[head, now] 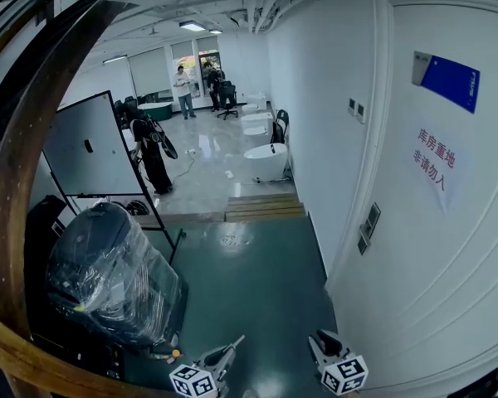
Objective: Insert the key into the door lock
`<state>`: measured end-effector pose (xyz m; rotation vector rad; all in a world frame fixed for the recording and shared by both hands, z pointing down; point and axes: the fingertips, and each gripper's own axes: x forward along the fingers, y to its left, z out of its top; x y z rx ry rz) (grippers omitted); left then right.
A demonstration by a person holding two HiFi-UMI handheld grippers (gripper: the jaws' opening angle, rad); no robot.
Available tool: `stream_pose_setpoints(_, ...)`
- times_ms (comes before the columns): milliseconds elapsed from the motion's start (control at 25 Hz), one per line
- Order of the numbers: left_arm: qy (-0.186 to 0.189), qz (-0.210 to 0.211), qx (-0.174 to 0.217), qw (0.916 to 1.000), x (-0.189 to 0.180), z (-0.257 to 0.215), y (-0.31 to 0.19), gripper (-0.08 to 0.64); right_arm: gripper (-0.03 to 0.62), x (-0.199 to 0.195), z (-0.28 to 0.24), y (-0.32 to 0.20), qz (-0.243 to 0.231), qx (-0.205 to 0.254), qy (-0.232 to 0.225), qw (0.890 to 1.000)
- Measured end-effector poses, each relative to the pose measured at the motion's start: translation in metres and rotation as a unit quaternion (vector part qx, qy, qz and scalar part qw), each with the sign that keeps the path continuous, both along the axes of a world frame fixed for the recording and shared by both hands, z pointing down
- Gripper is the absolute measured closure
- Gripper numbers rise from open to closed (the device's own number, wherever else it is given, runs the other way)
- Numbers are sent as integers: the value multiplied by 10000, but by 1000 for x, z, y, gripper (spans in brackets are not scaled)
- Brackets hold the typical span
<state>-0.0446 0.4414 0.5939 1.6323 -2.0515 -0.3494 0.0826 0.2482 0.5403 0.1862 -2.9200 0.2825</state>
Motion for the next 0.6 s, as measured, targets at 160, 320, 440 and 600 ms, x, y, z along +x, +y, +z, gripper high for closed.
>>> stream_pose_setpoints(160,-104,177,102,9997,-33,-9,-7,529,495,-27,-3,-2,126,3,-21,9999)
stream_pose_setpoints(320,-31,182,169,9997,-63,-3,-4,529,495,-52,2,1,193,-10,-14,9998)
stream_pose_setpoints(440,25,180,177,9997,-81,2,-2,529,495,-70,6,2,256,-9,7,9997)
stream_pose_setpoints(600,24,218,265,9994,-108,13,-1,529,495,-92,12,1,319,-8,13,9995)
